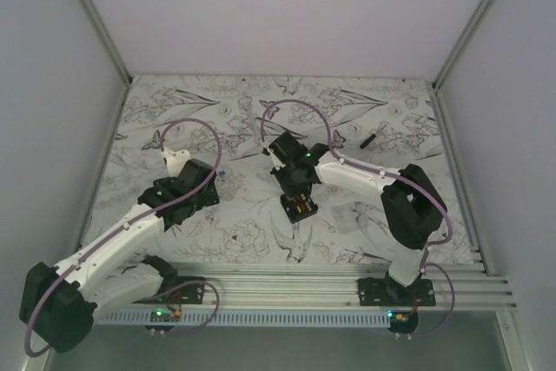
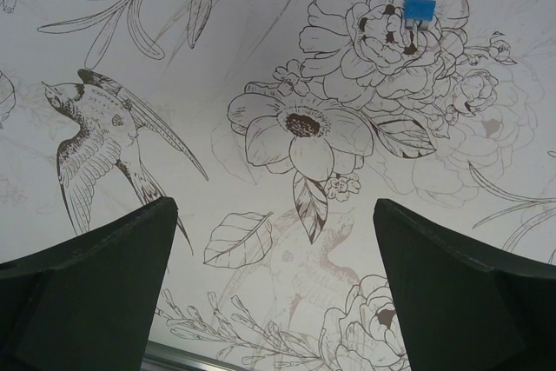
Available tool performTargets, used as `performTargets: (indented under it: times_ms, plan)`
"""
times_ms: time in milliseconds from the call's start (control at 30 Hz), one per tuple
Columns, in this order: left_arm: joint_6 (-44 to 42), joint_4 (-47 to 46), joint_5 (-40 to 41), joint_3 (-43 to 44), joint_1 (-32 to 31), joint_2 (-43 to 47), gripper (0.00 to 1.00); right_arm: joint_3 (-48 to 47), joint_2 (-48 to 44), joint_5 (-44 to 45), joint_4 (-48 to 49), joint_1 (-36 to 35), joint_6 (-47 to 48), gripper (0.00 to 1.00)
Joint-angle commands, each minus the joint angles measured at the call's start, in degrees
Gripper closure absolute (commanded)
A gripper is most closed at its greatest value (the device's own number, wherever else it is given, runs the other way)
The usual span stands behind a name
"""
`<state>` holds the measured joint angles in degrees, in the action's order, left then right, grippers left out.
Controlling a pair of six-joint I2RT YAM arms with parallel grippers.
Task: Snap on the fuse box
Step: Install the fuse at the fuse box base.
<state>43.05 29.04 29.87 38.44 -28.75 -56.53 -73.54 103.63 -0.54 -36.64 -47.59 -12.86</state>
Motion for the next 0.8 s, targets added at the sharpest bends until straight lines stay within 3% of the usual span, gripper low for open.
performTargets:
  times_ms: [0, 767]
  plan:
    - [0.4, 2.0, 0.5, 0.2, 0.5, -0.8, 0.00, -1.9, 1.6, -0.1, -0.9, 0.5, -1.1, 1.00]
    - [0.7, 2.3, 0.3, 0.4, 0.5, -0.6, 0.00, -0.9, 1.6, 2.6, -0.1, 0.6, -2.9, 1.00]
